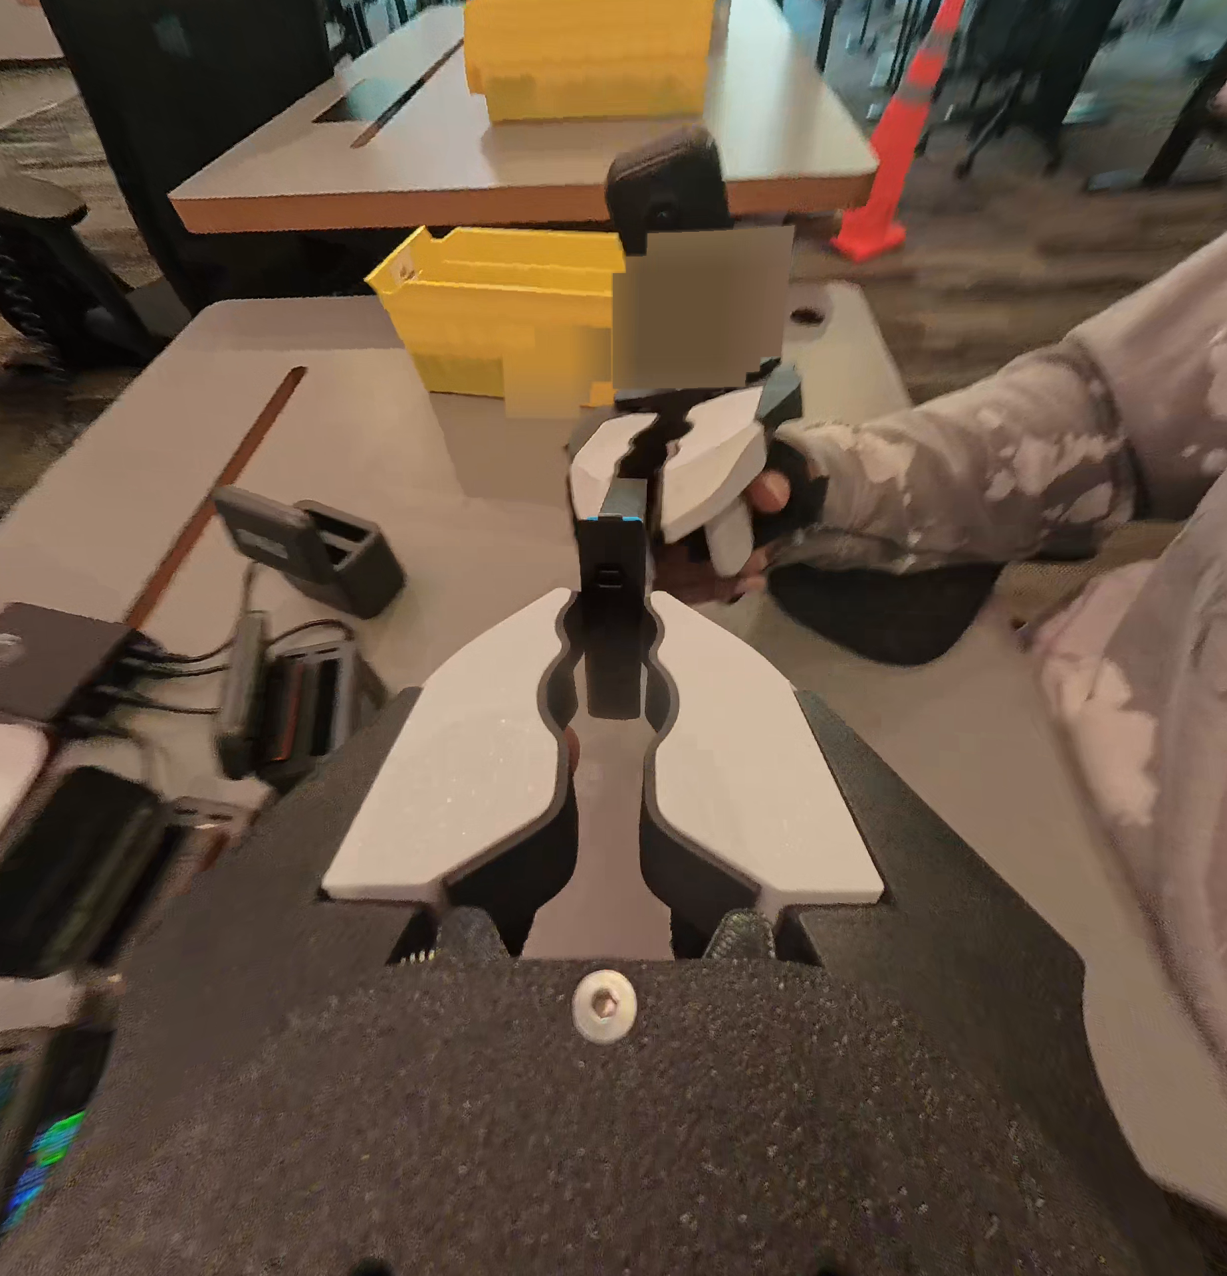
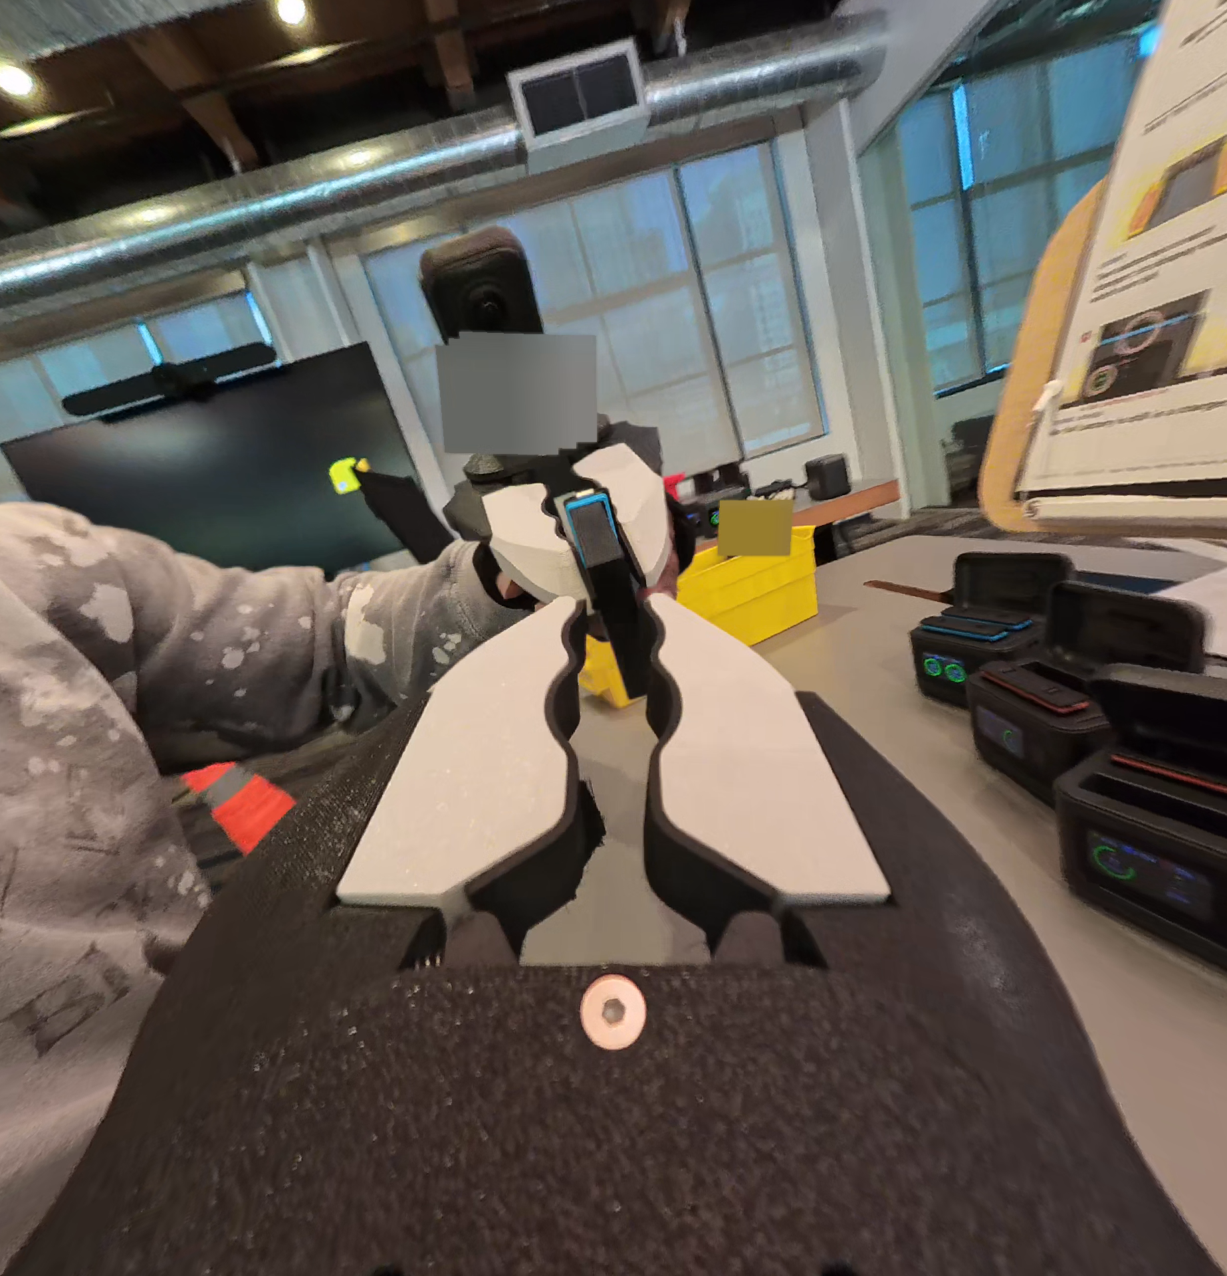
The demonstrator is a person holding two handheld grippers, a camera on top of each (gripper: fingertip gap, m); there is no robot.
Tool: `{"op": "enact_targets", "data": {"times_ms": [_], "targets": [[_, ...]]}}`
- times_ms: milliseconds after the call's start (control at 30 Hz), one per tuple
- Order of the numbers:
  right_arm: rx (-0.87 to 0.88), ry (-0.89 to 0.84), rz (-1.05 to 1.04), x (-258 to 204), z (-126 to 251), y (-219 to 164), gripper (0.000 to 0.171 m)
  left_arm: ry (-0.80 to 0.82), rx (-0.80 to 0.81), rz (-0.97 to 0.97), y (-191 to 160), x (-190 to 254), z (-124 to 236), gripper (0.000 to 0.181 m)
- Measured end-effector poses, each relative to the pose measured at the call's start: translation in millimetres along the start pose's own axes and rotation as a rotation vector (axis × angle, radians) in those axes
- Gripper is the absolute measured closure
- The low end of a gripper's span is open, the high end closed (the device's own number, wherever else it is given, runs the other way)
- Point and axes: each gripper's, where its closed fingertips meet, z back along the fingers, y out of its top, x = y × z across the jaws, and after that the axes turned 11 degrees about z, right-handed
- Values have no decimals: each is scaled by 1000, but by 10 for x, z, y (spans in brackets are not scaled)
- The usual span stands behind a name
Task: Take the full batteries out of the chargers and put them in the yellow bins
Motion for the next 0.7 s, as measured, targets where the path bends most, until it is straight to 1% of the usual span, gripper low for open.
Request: {"op": "enact_targets", "data": {"times_ms": [133, 267, 400, 467, 533, 700], "targets": [[42, -167, 17, 327, 196, 100, 158, 124, -182, -170, 43, -503, 150, 166], [27, -286, 39, 572, 361, 96, 160, 194, -447, -285, -66, -1088, 261, 165], [11, -353, 66, 696, 441, 78, 162, 208, -676, -291, -248, -1560, 295, 166], [14, -409, 83, 769, 499, 92, 166, 209, -777, -269, -381, -1734, 287, 166], [13, -503, 118, 876, 598, 111, 171, 227, -834, -268, -498, -1899, 249, 166], [-90, -773, 222, 1164, 878, 86, 171, 240, -901, -229, -699, -2151, 183, 165]]}}
